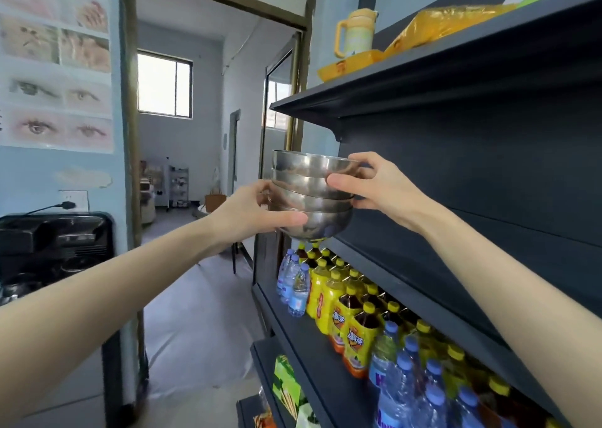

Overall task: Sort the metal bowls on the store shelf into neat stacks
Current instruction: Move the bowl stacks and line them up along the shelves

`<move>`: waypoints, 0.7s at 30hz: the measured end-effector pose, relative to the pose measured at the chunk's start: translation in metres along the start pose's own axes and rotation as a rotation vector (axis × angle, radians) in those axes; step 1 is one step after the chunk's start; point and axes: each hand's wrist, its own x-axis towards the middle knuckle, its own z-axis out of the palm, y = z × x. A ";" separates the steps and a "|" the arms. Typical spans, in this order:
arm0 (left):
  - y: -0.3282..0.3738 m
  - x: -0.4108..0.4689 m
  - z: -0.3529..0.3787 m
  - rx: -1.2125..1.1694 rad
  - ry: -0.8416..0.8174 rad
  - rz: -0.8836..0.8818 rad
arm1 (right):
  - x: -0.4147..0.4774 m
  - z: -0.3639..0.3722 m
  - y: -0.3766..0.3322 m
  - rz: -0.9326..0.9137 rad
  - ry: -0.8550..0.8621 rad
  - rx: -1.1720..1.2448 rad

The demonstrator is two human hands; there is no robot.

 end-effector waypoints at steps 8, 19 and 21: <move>-0.081 0.130 -0.047 0.000 -0.134 0.045 | 0.107 0.025 0.046 0.058 0.133 -0.044; -0.151 0.274 -0.034 -0.093 -0.299 0.095 | 0.193 0.016 0.100 0.168 0.340 -0.120; -0.165 0.296 -0.028 -0.126 -0.324 0.095 | 0.208 0.013 0.112 0.186 0.365 -0.142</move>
